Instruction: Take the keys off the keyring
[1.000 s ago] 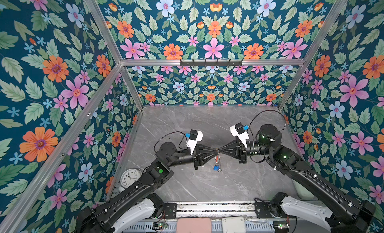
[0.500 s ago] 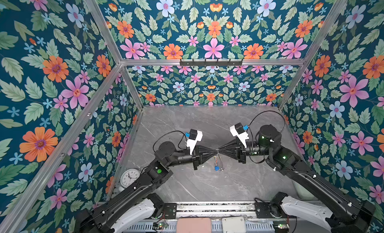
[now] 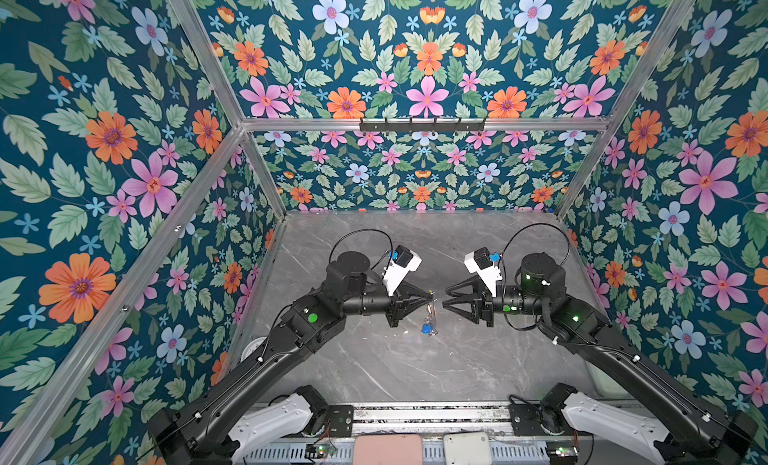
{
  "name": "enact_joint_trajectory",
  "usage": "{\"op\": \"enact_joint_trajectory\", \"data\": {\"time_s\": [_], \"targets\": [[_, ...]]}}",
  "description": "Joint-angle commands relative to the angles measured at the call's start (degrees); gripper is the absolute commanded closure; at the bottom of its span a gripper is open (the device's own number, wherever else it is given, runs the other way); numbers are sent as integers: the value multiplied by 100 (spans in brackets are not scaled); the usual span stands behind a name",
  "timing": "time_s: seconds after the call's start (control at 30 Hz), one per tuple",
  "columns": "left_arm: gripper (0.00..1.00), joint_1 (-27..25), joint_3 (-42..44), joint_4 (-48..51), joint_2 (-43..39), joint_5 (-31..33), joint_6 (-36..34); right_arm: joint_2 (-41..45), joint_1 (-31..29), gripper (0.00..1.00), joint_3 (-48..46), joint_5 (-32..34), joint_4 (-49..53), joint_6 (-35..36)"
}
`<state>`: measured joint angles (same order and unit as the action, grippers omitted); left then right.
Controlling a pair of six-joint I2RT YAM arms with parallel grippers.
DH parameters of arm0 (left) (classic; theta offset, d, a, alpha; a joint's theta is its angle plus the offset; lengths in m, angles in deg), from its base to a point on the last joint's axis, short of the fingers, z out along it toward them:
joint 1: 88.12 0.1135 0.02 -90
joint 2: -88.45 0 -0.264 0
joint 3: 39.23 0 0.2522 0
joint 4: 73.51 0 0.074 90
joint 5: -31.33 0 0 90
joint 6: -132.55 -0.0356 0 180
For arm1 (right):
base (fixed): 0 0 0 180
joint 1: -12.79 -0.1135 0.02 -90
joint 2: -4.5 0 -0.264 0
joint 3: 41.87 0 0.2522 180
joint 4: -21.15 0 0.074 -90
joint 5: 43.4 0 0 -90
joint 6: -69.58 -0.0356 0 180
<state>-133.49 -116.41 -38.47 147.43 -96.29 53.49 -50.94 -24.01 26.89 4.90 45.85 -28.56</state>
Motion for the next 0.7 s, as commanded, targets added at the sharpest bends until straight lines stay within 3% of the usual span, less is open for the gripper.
{"op": "enact_joint_trajectory", "data": {"time_s": [0.0, 0.17, 0.4, 0.67], "targets": [[100, -8, -414, 1240, 229, 202, -649, 2, 10, 53, -28, 92, 152, 186], [100, -49, -937, 1929, 549, 251, -924, -84, 10, 53, -110, -34, 134, 224], [100, -255, -1030, 1992, 653, 145, -995, -390, 11, 58, 23, -722, -18, 241], [100, -552, -1241, 2197, 816, 353, -1060, -775, 1, 71, 222, -1513, 127, 340]]}}
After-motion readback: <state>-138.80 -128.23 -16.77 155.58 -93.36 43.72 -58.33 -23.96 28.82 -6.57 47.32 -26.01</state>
